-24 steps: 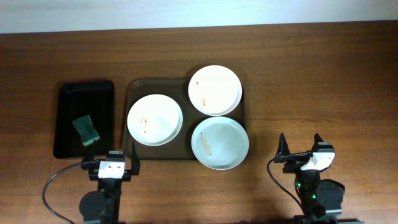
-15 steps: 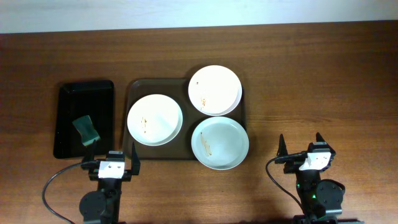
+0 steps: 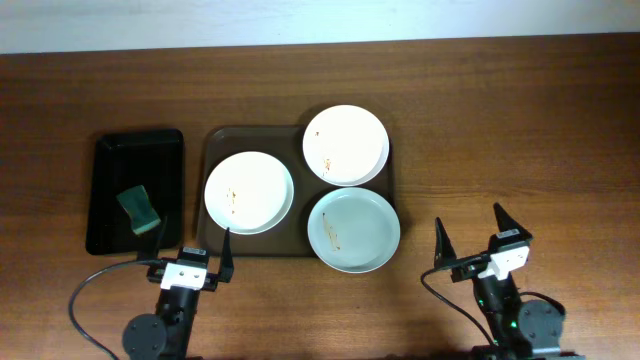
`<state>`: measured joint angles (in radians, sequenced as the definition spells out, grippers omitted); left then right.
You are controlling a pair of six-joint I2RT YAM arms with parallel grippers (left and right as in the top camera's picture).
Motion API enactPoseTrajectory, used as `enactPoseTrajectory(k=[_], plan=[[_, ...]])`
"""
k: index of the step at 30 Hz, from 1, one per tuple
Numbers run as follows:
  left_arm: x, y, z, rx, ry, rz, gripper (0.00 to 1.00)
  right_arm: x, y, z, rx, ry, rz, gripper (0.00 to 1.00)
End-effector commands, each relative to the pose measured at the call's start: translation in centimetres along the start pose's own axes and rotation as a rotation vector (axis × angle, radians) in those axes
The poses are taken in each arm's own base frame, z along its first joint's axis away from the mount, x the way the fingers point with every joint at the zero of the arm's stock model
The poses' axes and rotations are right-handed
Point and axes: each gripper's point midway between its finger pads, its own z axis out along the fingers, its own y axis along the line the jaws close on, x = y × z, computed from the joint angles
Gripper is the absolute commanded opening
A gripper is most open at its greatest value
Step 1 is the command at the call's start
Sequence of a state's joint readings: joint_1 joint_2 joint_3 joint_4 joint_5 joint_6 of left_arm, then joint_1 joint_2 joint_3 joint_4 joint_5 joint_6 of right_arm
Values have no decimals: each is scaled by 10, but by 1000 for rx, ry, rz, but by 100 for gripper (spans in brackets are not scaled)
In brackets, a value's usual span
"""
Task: Clean dirty plates on tray and stack at the side
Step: 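Grasp the green-yellow sponge from the black tray with the left gripper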
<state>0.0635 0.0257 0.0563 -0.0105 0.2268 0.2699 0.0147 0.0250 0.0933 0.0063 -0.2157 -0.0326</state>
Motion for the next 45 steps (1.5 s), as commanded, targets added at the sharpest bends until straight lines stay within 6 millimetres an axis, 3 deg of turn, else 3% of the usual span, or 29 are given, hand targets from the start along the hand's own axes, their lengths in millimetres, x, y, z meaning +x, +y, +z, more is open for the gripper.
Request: enactPoseTrajectory(k=[1, 5, 9, 14, 18, 21, 24, 25, 28, 33, 37, 38, 40, 41, 43, 45], plan=[[-59, -11, -10, 123, -94, 22, 99, -65, 23, -8, -136, -92, -3, 98], [-112, -1, -16, 129, -134, 34, 99, -111, 25, -4, -162, -31, 14, 98], [-143, 8, -9, 144, -109, 26, 99, -135, 38, 11, -269, 59, 46, 98], [-166, 13, 14, 221, 19, -21, 99, -148, 58, 43, -450, 219, 127, 98], [-169, 20, 42, 276, 211, -68, 99, -131, 90, 86, -588, 396, 192, 98], [-153, 25, 66, 316, 368, -103, 99, -113, 131, 113, -708, 491, 202, 98], [-126, 29, 90, 368, 505, -185, 99, -78, 178, 134, -799, 622, 200, 98], [-109, 31, 100, 385, 553, -222, 99, -60, 196, 140, -834, 670, 201, 98], [-64, 25, 115, 415, 693, -287, 99, -21, 221, 148, -896, 760, 224, 98], [-21, 15, 118, 452, 840, -354, 99, 15, 237, 162, -920, 840, 333, 98], [-9, 11, 120, 469, 875, -375, 99, 54, 242, 195, -673, 953, 558, 90], [-1, 21, 120, 383, 919, -391, 99, 74, 244, 201, -551, 979, 557, 87], [26, 73, 112, -69, 1058, -486, 99, 100, 251, 201, -400, 1016, 551, 80], [30, 84, 108, -163, 1073, -500, 99, 110, 254, 199, -366, 1035, 553, 76], [32, 90, 106, -209, 1075, -515, 99, 124, 253, 200, -307, 1049, 540, 66], [35, 101, 102, -274, 1079, -529, 99, 137, 244, 201, -239, 1063, 522, 63]])
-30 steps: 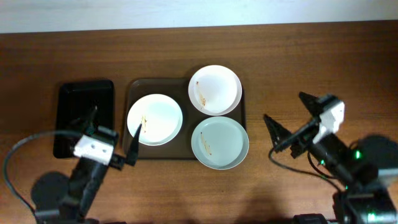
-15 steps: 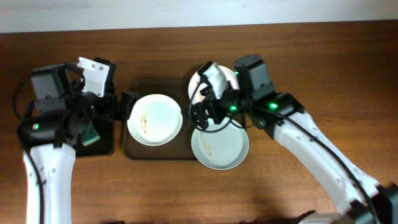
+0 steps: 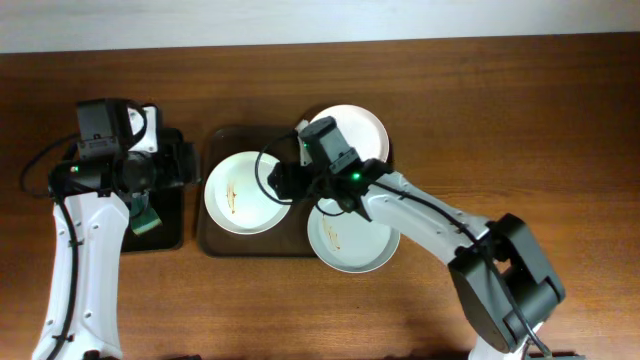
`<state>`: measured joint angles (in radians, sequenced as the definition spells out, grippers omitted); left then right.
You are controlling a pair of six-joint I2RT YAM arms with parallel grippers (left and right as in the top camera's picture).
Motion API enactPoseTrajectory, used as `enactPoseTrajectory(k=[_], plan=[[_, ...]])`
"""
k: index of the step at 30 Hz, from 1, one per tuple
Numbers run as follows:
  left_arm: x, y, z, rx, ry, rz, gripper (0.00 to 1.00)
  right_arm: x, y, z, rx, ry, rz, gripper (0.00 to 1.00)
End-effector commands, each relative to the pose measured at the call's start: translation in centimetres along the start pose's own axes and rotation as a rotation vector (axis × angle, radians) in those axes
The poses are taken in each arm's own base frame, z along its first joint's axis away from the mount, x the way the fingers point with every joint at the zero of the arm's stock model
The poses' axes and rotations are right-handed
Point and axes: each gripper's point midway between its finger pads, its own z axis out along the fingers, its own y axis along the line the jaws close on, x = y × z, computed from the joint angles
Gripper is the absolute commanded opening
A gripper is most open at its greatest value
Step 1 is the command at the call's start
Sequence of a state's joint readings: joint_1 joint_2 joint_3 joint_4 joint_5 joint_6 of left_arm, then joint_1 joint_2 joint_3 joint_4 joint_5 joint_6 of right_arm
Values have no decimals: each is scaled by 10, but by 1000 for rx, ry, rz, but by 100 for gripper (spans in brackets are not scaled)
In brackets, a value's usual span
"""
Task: Clean dirty plates on tray and stack at the side
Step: 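Grasp the green-yellow sponge from the black tray with the left gripper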
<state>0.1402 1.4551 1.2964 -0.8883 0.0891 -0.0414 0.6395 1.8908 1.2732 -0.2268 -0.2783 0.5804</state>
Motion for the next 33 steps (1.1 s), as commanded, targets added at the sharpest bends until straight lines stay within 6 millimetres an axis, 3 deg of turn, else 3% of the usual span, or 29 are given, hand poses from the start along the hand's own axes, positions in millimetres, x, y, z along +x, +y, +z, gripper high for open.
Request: enactPoseTrajectory(k=[1, 5, 11, 14, 20, 25, 30, 31, 33], plan=[[-6, 40, -6, -168, -32, -165, 99, -9, -29, 10, 138, -57, 62, 63], [1, 70, -9, -209, -16, -273, 99, 0, -41, 28, 178, -40, 63, 59], [37, 103, -5, -262, 126, -385, 99, 9, -35, 52, 181, -7, 34, 51], [51, 114, 10, -277, 202, -427, 99, 13, -35, 58, 185, -5, 28, 43], [59, 122, 42, -280, 268, -442, 99, 16, -43, 68, 207, -11, 40, 30], [65, 129, 76, -284, 316, -443, 99, 18, -41, 70, 197, -6, 39, 10], [71, 134, 106, -284, 345, -443, 98, 20, -40, 71, 186, 5, 41, 9], [73, 135, 115, -283, 351, -443, 92, 20, -40, 71, 186, 4, 40, 9], [73, 135, 130, -265, 351, -447, 70, 20, -40, 71, 186, 5, 40, 10]])
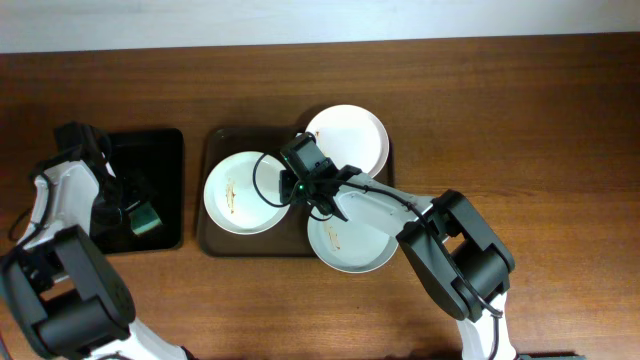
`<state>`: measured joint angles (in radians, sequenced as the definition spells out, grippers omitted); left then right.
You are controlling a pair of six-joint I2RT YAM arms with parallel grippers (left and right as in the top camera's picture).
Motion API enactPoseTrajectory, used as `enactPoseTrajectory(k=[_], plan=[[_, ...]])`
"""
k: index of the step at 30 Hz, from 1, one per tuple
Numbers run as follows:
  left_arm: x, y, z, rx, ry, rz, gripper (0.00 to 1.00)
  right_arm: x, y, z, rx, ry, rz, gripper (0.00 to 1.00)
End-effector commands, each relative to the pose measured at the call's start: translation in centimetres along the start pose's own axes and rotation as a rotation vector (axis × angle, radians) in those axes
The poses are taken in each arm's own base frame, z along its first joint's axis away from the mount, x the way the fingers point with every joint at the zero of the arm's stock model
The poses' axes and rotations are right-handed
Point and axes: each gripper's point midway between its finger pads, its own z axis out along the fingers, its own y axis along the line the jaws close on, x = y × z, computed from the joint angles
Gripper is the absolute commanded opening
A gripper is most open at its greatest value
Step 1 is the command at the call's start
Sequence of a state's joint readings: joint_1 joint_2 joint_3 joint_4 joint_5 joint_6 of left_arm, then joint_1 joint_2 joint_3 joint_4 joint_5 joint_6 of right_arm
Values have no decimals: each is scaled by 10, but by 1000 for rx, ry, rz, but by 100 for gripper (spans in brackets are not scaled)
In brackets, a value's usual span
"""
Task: Clean dirty plates on tray and stack at the side
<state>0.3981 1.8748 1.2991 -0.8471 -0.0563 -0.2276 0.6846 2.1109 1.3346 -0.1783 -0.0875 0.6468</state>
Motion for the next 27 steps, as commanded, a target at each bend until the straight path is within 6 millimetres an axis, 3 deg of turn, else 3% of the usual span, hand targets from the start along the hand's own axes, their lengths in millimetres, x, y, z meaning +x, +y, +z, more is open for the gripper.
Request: enactPoseTrajectory(k=[1, 5, 10, 13, 15, 17, 20, 23, 27], plan=[[-5, -5, 24, 12, 17, -7, 66, 1, 7, 3, -13, 4, -12, 9], [-6, -10, 41, 10, 26, 1, 46, 1, 7, 3, -12, 3, -12, 9], [-10, -10, 40, 14, 16, 1, 13, 1, 6, 3, -8, 8, -10, 9], [-16, -15, 26, 32, 28, 1, 5, 3, 5, 3, -5, 13, -10, 9], [-25, -19, 4, 37, 34, 18, 2, 3, 5, 3, -8, 15, -9, 9], [-34, -50, -35, 156, 42, 166, 1, 3, 6, 3, -9, 14, -9, 10], [-20, -100, -72, 326, 68, 375, 1, 2, 6, 2, -9, 12, -8, 14], [12, -131, -76, 346, 129, 521, 1, 0, 5, 1, -31, 23, 2, 14], [38, -164, -69, 347, 143, 623, 1, -5, 1, -1, -80, 49, 33, 12]])
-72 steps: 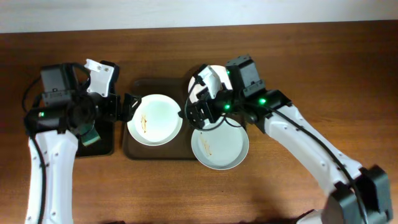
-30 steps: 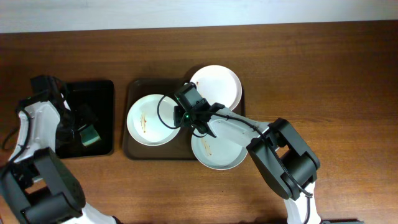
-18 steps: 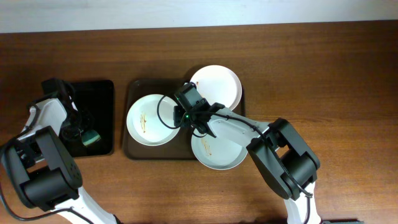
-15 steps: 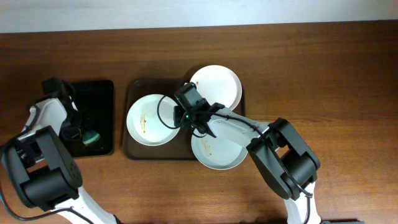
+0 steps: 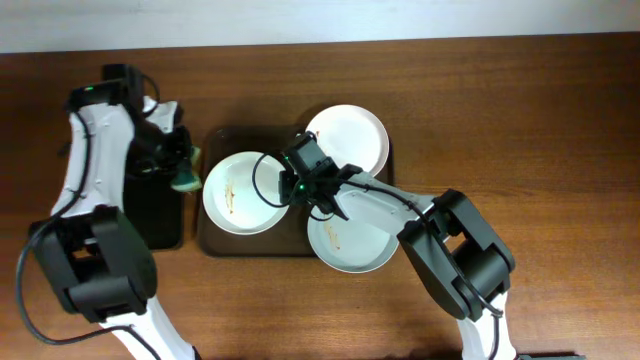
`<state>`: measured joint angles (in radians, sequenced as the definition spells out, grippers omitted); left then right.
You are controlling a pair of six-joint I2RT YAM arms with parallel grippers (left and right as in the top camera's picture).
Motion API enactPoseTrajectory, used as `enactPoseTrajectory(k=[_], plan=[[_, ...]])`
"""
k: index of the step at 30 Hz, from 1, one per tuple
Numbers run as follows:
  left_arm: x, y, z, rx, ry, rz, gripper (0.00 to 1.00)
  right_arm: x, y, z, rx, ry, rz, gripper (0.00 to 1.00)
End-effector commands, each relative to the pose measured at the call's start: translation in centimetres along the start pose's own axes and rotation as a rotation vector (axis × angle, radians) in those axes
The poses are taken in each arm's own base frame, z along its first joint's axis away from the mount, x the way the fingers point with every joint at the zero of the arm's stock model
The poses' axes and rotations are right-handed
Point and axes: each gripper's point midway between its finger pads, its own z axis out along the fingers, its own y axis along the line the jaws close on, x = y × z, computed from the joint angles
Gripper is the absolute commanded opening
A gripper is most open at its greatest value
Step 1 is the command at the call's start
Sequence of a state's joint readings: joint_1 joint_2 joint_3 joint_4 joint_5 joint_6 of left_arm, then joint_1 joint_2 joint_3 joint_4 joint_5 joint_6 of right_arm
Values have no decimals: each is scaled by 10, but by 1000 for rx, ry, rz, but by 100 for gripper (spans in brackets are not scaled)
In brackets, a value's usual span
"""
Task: Clean dirty plates on tray and stack at the side
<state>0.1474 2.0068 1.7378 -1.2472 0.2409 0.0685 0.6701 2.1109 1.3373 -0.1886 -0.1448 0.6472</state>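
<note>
Three dirty plates lie on the brown tray (image 5: 214, 244): a white plate (image 5: 235, 195) at left with brown smears, a white plate (image 5: 352, 138) at the back right, and a pale blue plate (image 5: 358, 242) at the front right. My right gripper (image 5: 289, 190) sits at the left plate's right rim and looks shut on it. My left gripper (image 5: 180, 165) is shut on the green sponge (image 5: 188, 174), which hangs at the gap between the black tray and the brown tray, just left of that plate.
A black tray (image 5: 160, 215) stands left of the brown tray, partly under my left arm. My right arm stretches across the pale blue plate from the front right. Bare wooden table lies to the right and behind.
My left gripper has left the black tray with the green sponge in it and is now at the left edge of the left white plate. The right gripper stays at that plate's rim.
Both arms were parked at the table's front edge, and the sponge lay in the black tray. Then my left gripper was over the black tray and the right over the brown tray. Then the left was at the sponge and the right at the plate's rim. Now the sponge is lifted.
</note>
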Motion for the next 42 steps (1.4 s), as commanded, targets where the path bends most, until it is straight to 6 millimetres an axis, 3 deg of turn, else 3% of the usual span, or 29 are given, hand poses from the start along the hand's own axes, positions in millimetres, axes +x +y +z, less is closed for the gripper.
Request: enactPoseTrajectory(k=[1, 2, 4, 10, 14, 17, 20, 22, 24, 25, 28, 30, 32, 38, 40, 42], plan=[[4, -29, 23, 29, 12, 100, 1, -7, 0, 0, -54, 20, 21, 9], [10, -29, 42, 12, 23, 57, 1, -7, 0, 0, -54, 20, 21, 8], [14, -31, 61, 14, 20, 50, 1, -7, 2, 0, -63, 23, 20, 6], [33, -46, 106, 17, 25, 116, 1, -8, 5, -1, -76, 19, 18, 5], [46, -28, 131, -75, 24, -46, 1, -8, 6, -1, -80, 22, 18, 5], [26, -22, 130, -119, -63, -37, 1, -8, 6, -1, -80, 22, 18, 5], [-19, -2, 119, -251, -258, -26, 1, -7, 6, -1, -83, 24, 18, 5], [-24, -3, 118, -249, -277, -22, 1, -7, 6, -1, -83, 24, 18, 5], [-3, -12, 125, -223, -188, -11, 1, -7, 6, -1, -83, 24, 18, 5], [23, -20, 130, -194, -80, -7, 1, -7, 6, -1, -83, 24, 18, 5], [73, -34, 132, -133, 129, 44, 1, -7, 6, -1, -83, 24, 18, 5], [84, -42, 131, -79, 177, 90, 1, -7, 6, -1, -83, 24, 17, 5], [71, -46, 134, -66, 121, 105, 1, -7, 6, -1, -83, 24, 18, 5], [-4, -51, 131, -79, -185, 159, 1, -7, 6, -1, -83, 25, 18, 5], [-8, -39, 129, -151, -200, 150, 1, -7, 6, -1, -83, 24, 18, 5], [4, -12, 126, -298, -154, 105, 1, -7, 6, -1, -84, 24, 17, 5]])
